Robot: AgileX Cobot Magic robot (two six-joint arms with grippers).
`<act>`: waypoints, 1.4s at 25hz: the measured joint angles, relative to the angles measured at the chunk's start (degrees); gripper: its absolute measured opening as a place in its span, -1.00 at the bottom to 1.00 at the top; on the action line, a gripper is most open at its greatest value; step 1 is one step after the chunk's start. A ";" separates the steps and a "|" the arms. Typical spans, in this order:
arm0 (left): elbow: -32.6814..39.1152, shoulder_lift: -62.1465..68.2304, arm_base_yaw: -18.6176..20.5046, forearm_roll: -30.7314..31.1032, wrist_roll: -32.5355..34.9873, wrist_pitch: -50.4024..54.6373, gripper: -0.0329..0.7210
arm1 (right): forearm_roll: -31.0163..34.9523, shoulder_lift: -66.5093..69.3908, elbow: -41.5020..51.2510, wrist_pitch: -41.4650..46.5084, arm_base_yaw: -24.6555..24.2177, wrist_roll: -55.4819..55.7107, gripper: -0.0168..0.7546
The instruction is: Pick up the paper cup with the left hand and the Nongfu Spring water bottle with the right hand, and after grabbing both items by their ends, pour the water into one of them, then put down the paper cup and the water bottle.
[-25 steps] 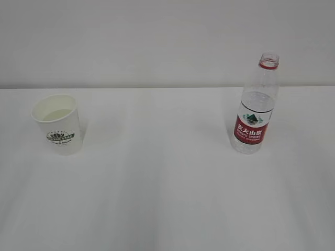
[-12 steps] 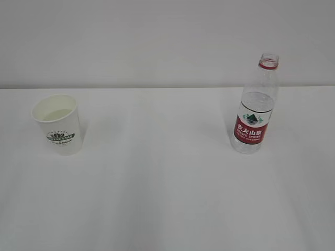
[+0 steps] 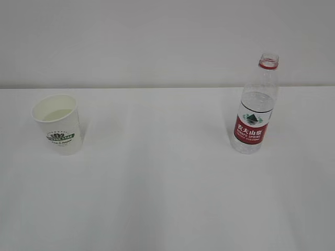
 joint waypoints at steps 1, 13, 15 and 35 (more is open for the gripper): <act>0.00 -1.01 0.00 -0.41 0.44 1.23 0.35 | 0.13 0.00 0.00 0.41 0.00 -0.11 0.52; -0.11 -12.08 0.00 -4.93 2.41 8.33 0.32 | 2.32 -0.11 0.00 1.36 0.00 -8.51 0.52; -0.11 -12.44 0.00 -4.93 2.41 9.58 0.32 | 2.32 -0.11 0.00 2.12 0.00 -8.94 0.52; 1.03 -12.57 0.00 -2.52 2.43 10.70 0.28 | 2.54 -12.59 10.16 3.39 0.00 -8.07 0.52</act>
